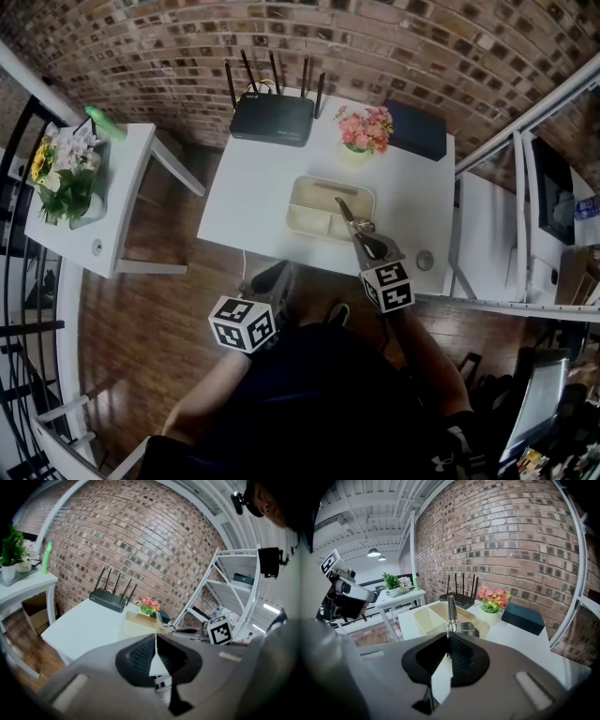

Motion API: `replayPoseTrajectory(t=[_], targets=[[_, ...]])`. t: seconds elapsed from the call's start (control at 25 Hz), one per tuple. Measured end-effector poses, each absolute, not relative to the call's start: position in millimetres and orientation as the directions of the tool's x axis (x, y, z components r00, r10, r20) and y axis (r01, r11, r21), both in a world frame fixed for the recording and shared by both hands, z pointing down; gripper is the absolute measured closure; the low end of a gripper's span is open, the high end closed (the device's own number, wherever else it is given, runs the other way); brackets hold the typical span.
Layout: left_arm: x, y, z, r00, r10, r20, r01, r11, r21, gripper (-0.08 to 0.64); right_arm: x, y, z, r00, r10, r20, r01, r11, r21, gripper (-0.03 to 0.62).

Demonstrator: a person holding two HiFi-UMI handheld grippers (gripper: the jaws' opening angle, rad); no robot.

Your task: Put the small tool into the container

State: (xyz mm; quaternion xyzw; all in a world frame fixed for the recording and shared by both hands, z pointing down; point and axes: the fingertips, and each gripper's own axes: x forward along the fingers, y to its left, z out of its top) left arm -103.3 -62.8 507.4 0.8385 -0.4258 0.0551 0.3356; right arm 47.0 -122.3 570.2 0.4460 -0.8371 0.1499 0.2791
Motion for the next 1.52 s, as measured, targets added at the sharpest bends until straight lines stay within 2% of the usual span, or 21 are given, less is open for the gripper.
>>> replayPoseTrajectory(t=[0.76,1.24,1.52], targets=[[-103.3,-64.0,511.8,0.626,-0.678,0.385,-0.753,-0.397,0.525,0.549,39.8,-127.5,592.9,-0.42,-0.605,0.677,-0.793,0.607,0.05,0.573],[-104.2,-63.2,516.1,0.623,-0.676,0.393,-0.754,-0.385,0.532,0.549,43.3,-128.4,600.2,-0.428,-0.59,0.685,-0.816,0.577,-0.012,0.555],[-101.7,-61.9,516.2,0.628,-0.67,0.396,-0.751,-0.386,0.536,0.549,46.3,-126.8,598.6,-0.441,-0.594,0.673,-0.825,0.563,-0.044,0.518]])
